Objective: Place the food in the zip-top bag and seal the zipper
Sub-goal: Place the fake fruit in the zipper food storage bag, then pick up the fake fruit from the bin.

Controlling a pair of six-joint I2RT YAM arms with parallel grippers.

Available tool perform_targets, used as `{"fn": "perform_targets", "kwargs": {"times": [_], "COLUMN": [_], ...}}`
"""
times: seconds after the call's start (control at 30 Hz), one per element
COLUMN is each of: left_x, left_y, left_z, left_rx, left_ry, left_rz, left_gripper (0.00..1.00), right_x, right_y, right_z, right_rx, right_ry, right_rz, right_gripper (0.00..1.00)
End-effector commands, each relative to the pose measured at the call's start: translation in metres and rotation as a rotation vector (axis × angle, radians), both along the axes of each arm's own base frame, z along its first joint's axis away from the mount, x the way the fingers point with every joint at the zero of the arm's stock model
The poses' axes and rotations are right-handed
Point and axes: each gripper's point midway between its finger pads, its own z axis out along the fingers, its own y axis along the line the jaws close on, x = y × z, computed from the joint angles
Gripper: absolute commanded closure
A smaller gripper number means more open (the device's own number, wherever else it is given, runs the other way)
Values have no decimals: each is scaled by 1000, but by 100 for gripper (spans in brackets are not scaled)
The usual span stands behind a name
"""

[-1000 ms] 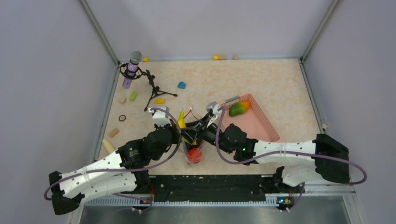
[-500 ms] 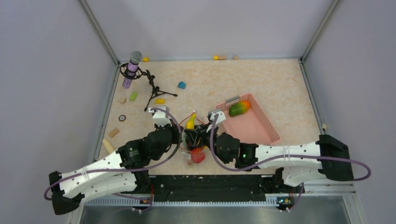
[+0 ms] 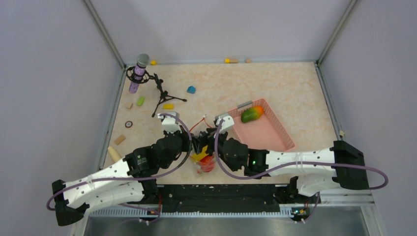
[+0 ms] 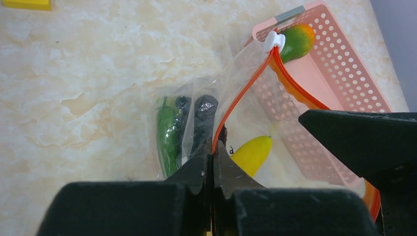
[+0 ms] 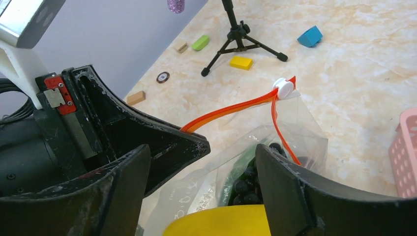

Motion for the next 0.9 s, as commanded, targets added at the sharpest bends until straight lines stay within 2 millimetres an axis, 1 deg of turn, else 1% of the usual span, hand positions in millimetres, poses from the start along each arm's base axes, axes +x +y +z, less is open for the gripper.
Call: {"fn": "perform_targets", "kwargs": {"times": [0.0,0.1,0.17,0.3,0.33,0.4,0.47,0.57,0.67,0.77,0.8,0.87], "left_x": [2,2,2,3,2,2,2,1,2,2,2,3], "left_y": [-4,-4,-4,-4,-5,-5,-5,-5,-4,-5,-5,-4], "left_z": [11,12,12,11,11,11,12,12,13,13,13,12], "left_rx": [-46,-46,-46,-44,-45,-46,-46,-46,-48,-47,-46,-42], "left_ry": [-27,-27,-27,-27,-27,-27,-28,-26,-31,-31,-31,-31], "left_rz": [-2,-3,-5,-2,-5,-6,-4,-12,-5,-8,-9,-1], "left_gripper": [100,100,100,100,100,100,100,100,100,100,100,100], "right_x": [-2,-2,-4,0,2,8,19,39,61,83,90,102], "right_y": [5,4,4,1,0,-4,-12,-29,-52,-82,-93,-117], "right_z": [33,45,52,59,61,61,64,65,61,48,47,33], "right_rx": [38,41,37,-3,-17,-56,-70,-66,-67,-72,-56,-33], "right_ry": [-58,-94,-114,-136,-139,-137,-134,-93,-57,-5,17,62], "right_rz": [7,22,38,20,10,-17,-53,-108,-174,-264,-301,-365], "right_gripper": [19,10,6,5,3,1,1,1,1,1,1,1]}}
